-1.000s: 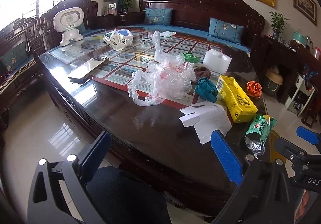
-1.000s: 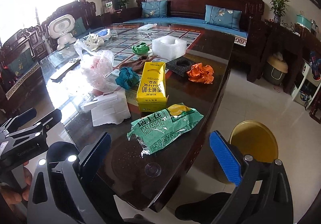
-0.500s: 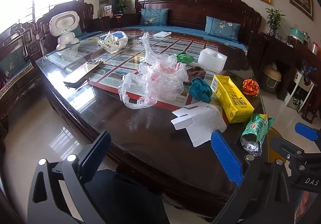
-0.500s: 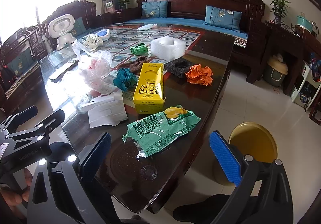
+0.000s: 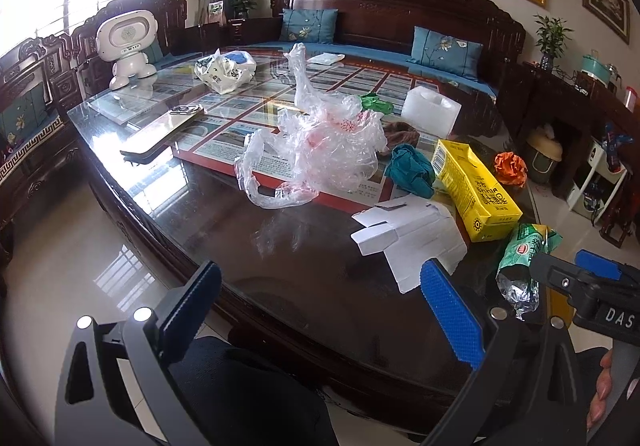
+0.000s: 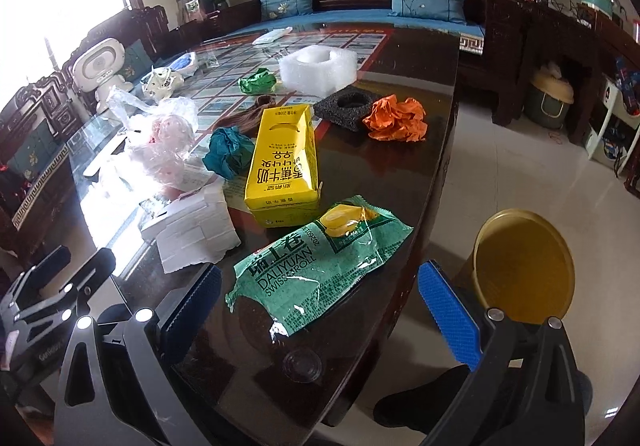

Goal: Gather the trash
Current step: 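Reach the right gripper to the green snack wrapper and grasp it, then grasp the white paper box with the left gripper while right holds wrapper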

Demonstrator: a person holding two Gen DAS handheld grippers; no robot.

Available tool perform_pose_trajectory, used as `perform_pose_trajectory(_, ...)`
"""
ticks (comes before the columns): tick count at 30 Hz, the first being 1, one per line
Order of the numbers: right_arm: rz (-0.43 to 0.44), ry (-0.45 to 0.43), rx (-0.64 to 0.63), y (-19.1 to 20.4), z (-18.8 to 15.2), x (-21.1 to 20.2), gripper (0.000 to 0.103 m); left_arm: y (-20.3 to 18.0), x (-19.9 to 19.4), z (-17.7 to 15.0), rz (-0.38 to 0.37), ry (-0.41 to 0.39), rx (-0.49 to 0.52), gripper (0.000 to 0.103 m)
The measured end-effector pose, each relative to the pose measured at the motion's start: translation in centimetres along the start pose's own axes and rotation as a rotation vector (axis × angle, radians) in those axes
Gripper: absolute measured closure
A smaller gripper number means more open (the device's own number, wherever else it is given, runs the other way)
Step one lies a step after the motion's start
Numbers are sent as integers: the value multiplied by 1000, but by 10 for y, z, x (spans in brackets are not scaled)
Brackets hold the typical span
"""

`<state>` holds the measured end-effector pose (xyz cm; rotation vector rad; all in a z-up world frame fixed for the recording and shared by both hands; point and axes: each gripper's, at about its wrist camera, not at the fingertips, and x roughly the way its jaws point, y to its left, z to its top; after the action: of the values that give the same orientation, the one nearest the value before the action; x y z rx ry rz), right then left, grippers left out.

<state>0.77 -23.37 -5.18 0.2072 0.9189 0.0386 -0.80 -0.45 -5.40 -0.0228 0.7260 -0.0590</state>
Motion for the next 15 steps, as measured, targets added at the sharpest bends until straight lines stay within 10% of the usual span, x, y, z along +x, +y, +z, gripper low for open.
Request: perform_pose_trajectory(15,-108,57,6,9,12,37,14,7,8,1,4,-5,4,4)
